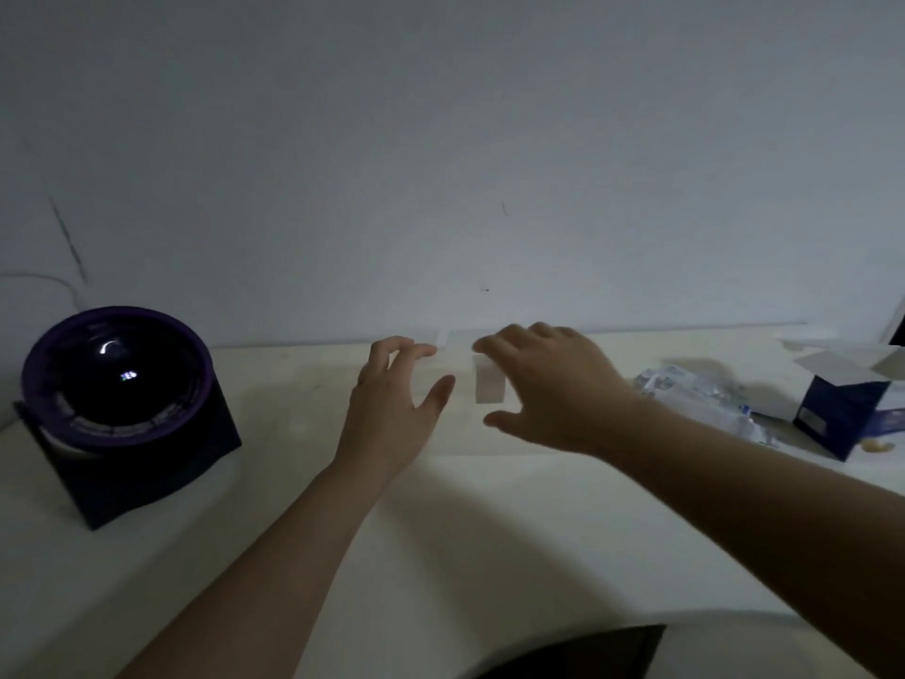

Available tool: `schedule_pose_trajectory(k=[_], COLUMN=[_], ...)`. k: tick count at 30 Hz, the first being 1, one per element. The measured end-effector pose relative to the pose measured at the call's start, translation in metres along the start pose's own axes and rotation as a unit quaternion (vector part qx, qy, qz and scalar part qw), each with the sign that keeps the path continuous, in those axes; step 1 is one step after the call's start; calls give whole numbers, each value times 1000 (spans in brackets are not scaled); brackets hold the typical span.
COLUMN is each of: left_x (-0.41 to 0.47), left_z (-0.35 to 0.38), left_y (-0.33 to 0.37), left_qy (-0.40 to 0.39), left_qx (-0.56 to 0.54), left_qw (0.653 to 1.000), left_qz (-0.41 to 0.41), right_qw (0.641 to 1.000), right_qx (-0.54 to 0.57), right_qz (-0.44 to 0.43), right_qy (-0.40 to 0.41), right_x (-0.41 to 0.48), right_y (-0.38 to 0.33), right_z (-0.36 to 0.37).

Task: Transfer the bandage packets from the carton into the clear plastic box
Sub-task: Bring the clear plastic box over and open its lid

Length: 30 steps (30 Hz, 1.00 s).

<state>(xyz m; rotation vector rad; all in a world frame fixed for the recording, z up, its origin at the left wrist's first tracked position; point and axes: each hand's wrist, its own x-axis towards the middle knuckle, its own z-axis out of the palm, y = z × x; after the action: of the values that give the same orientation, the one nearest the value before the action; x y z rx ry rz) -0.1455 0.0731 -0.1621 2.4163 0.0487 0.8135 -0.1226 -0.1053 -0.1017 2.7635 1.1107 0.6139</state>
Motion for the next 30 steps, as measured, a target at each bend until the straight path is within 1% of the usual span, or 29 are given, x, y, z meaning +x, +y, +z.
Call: schedule_pose_trajectory(k=[5, 9, 13, 18, 21, 23, 24, 26, 28, 30], left_x=[-2, -2, -4, -9, -15, -17, -16, -13, -10, -11], left_z=[2, 4, 7, 11, 16, 17, 18, 19, 20, 22], left_y=[0, -5, -5, -8, -11, -13, -12, -9, -6, -7], left_qy=[-4, 3, 11, 11, 20, 32, 38, 52, 72, 93], left_qx=[0, 2, 12, 45, 3, -38, -58, -110, -163, -177], left_qw=[1000, 1000, 1000, 999, 1000, 999, 998, 992, 983, 979], left_qz=[13, 15, 17, 27, 12, -5, -10, -20, -35, -39], right_qw=[994, 991, 988, 992, 992, 992, 992, 996, 999, 996], right_qx=[-93, -125, -136, -84, -11, 43, 54, 34, -22, -78], right_qz=[-45, -49, -65, -89, -85, -72, -64, -46, -31, -13], right_qy=[30, -9, -17, -45, -88, -97, -90, -65, -15, 51], right_x=[15, 23, 28, 36, 43, 51, 56, 66, 73, 80], right_y=[-10, -15, -19, -9, 3, 11, 16, 23, 27, 26], right_z=[5, -3, -5, -20, -24, -28, -32, -41, -49, -50])
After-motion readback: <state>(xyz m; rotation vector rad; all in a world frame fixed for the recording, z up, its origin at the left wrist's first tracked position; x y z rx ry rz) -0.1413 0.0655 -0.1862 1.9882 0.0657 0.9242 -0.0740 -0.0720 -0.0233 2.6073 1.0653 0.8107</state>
